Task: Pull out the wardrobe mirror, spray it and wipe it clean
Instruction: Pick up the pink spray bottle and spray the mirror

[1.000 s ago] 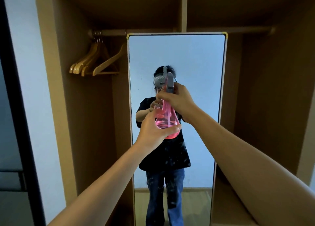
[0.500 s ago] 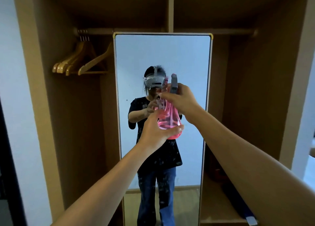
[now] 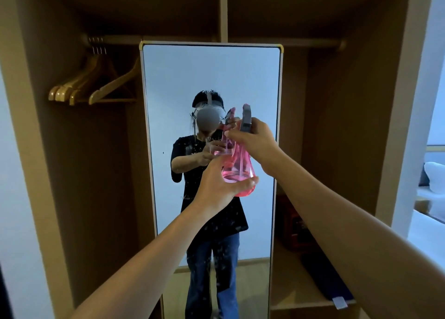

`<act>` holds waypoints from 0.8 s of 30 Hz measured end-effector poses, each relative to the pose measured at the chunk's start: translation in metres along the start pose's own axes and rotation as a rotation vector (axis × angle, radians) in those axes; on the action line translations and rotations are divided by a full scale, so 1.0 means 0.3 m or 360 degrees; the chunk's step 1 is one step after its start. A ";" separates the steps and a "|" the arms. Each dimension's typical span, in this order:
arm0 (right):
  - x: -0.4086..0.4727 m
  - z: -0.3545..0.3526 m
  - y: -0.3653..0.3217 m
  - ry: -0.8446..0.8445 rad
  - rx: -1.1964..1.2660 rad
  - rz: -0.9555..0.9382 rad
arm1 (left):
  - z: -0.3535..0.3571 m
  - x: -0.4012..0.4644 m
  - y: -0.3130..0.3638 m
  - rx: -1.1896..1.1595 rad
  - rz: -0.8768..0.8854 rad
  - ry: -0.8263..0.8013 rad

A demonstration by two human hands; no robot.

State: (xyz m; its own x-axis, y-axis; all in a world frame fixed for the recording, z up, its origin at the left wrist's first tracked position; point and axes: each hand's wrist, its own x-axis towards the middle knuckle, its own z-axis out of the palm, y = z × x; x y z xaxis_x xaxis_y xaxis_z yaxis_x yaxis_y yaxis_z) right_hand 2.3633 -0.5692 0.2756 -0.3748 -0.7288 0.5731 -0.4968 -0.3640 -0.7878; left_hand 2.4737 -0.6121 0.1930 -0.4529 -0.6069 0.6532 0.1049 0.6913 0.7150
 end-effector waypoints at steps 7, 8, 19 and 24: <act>0.011 -0.072 0.020 0.0052 -0.0041 0.0003 | 0.071 0.036 0.004 0.0034 0.0001 -0.0036; 0.010 -0.081 0.022 0.0063 -0.0053 -0.0004 | 0.083 0.040 0.002 0.0040 -0.0008 -0.0045; -0.003 -0.145 0.062 0.0096 -0.0080 0.0003 | 0.160 0.037 -0.020 0.0013 -0.0024 -0.0083; -0.026 -0.152 0.084 0.0069 -0.0096 0.0040 | 0.172 0.000 -0.009 -0.0011 -0.0034 -0.0129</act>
State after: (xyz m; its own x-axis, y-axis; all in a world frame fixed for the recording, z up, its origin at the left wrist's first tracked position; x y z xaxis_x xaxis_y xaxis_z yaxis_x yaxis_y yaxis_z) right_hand 2.3181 -0.5464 0.2615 -0.4204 -0.7110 0.5637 -0.5325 -0.3097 -0.7877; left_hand 2.4278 -0.5938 0.1781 -0.5251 -0.5877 0.6156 0.1001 0.6756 0.7304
